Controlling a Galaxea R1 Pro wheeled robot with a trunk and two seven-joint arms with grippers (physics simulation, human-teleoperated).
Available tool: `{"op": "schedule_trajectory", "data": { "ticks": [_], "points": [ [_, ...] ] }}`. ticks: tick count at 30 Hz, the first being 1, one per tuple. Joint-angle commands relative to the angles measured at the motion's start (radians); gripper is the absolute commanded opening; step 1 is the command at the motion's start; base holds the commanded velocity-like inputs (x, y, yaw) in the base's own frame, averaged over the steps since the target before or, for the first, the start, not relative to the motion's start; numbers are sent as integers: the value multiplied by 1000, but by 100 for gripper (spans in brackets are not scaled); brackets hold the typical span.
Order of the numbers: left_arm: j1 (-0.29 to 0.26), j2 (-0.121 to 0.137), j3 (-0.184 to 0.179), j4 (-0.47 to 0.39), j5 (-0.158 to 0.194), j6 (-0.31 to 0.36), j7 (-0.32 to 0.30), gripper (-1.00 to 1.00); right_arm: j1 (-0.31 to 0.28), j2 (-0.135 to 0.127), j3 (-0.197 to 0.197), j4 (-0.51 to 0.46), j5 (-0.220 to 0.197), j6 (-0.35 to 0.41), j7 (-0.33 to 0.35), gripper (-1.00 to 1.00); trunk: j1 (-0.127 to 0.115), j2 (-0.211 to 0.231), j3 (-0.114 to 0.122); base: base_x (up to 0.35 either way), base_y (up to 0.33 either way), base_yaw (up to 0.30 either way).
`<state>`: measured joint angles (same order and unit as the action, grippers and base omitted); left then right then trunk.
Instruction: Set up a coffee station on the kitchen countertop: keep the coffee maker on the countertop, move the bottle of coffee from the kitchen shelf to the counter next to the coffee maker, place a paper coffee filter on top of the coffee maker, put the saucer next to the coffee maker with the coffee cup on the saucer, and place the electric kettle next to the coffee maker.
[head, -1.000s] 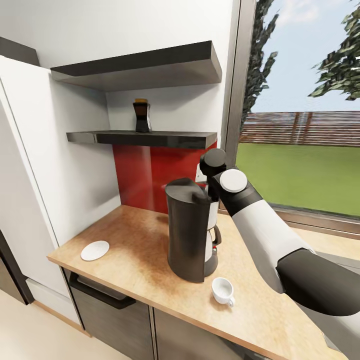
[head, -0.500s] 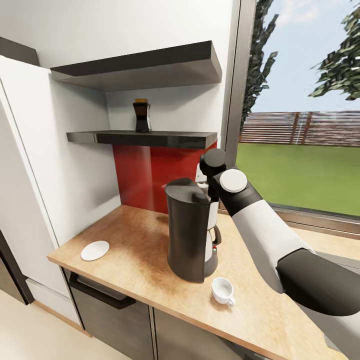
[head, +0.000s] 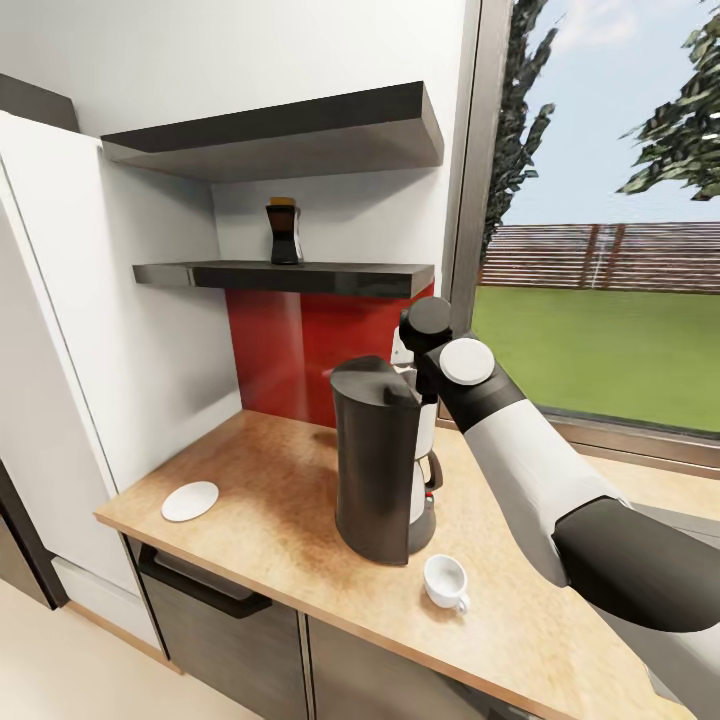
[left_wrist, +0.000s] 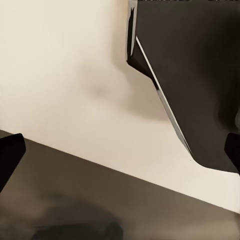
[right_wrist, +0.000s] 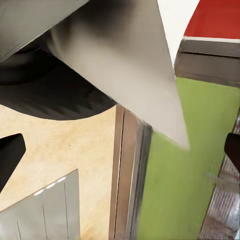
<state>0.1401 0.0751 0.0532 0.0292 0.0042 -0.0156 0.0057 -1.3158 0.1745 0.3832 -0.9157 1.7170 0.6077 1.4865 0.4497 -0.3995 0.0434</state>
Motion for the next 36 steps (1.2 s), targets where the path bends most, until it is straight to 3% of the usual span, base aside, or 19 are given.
{"op": "schedule_trajectory", "data": {
  "ticks": [1, 25, 36],
  "points": [
    [0, 0, 5, 0, 0, -2, 1, 100, 0, 0, 2, 0, 4, 10, 6, 100, 0, 0, 0, 0, 0, 0],
    [0, -4, 7, 0, -1, 1, 9, 100, 0, 0, 2, 2, 5, 10, 6, 100, 0, 0, 0, -15, 33, 0],
    [0, -1, 7, 0, 2, 0, 10, 100, 0, 0, 2, 2, 5, 10, 6, 100, 0, 0, 0, -191, -185, 0]
  ]
}}
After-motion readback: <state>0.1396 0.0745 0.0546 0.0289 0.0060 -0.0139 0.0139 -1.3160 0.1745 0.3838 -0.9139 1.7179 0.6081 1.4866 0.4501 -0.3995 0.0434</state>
